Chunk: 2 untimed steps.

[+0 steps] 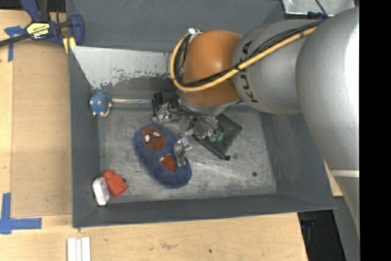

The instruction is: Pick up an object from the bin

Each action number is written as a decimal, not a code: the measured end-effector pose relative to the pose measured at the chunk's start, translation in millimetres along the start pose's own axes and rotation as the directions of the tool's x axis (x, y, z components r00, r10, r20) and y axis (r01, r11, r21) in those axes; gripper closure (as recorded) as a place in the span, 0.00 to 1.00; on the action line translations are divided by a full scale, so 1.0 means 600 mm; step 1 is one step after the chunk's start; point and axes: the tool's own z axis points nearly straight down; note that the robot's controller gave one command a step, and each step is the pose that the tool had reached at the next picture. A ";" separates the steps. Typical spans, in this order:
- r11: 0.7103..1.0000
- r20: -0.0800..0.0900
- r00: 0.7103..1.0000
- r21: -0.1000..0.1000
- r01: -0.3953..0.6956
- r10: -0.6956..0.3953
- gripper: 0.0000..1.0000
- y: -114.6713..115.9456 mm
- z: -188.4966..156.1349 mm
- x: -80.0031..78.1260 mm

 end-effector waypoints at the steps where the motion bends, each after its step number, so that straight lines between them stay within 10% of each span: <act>1: 0.986 0.024 0.986 0.009 0.167 -0.167 0.00 0.062 -0.002 0.013; 2: 0.919 0.019 0.919 0.014 0.393 -0.394 0.00 0.100 -0.001 0.003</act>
Offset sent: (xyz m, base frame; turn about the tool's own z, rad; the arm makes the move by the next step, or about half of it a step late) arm -0.0255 0.0337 -0.0051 -0.1679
